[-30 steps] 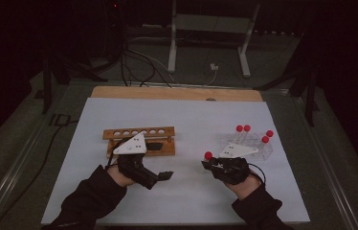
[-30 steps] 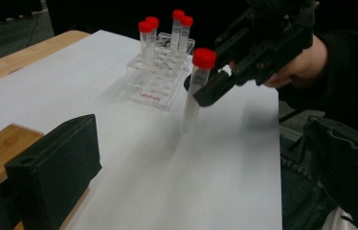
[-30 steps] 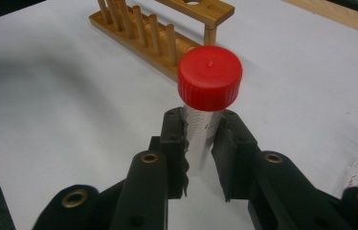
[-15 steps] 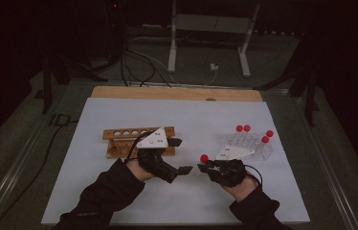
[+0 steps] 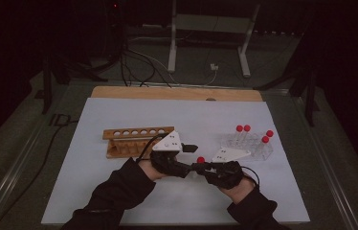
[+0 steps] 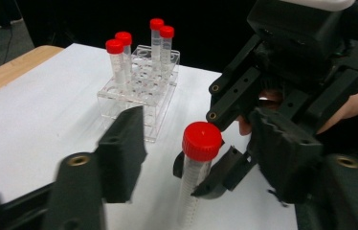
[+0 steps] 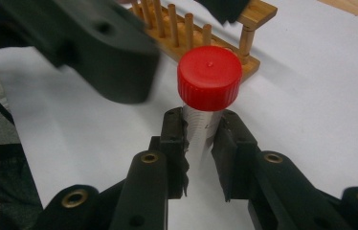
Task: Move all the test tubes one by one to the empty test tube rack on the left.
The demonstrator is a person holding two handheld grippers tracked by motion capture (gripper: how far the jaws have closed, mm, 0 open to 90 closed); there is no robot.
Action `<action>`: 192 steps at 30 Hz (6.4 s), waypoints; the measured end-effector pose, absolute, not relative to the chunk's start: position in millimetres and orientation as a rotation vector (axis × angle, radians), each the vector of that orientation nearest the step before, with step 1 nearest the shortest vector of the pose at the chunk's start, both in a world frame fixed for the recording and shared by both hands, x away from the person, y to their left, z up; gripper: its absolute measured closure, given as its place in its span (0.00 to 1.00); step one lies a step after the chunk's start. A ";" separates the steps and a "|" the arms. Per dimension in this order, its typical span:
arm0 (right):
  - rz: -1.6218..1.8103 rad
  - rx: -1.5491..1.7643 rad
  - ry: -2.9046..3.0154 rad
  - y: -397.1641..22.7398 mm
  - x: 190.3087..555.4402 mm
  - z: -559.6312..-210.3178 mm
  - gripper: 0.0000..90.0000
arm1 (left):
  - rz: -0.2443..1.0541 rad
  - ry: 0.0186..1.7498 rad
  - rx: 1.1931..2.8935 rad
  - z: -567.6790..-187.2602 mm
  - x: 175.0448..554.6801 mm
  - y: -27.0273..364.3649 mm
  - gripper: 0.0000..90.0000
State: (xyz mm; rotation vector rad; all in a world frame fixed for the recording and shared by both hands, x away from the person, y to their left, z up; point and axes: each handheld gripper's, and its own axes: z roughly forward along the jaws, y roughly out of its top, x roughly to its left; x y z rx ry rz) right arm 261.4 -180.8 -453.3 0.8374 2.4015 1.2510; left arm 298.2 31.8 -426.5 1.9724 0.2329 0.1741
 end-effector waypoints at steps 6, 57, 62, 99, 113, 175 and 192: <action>1.255 0.827 2.402 -179.7 260.5 -452.6 0.83 | 0.194 0.207 2.001 -428.8 296.8 26.4 0.61; 1.390 0.977 2.233 -203.8 263.2 -440.2 0.00 | 0.415 0.385 1.902 -379.6 340.6 86.9 0.80; 1.398 0.968 2.242 -204.1 263.1 -440.1 0.00 | 0.451 0.422 1.888 -375.3 347.7 95.2 0.80; 1.442 0.910 2.164 -210.7 261.4 -442.3 0.00 | 0.523 0.629 1.906 -425.4 391.3 115.6 0.80; 1.449 0.865 2.176 -214.0 260.8 -443.6 0.00 | 0.482 0.661 1.934 -447.5 392.7 114.1 0.80; 1.148 1.300 1.771 -342.1 283.8 -448.9 0.17 | 0.334 0.534 1.892 -455.8 288.7 163.5 0.02; 1.023 1.461 1.812 -347.8 303.8 -475.1 0.59 | 0.327 0.548 1.897 -460.4 289.7 166.4 0.02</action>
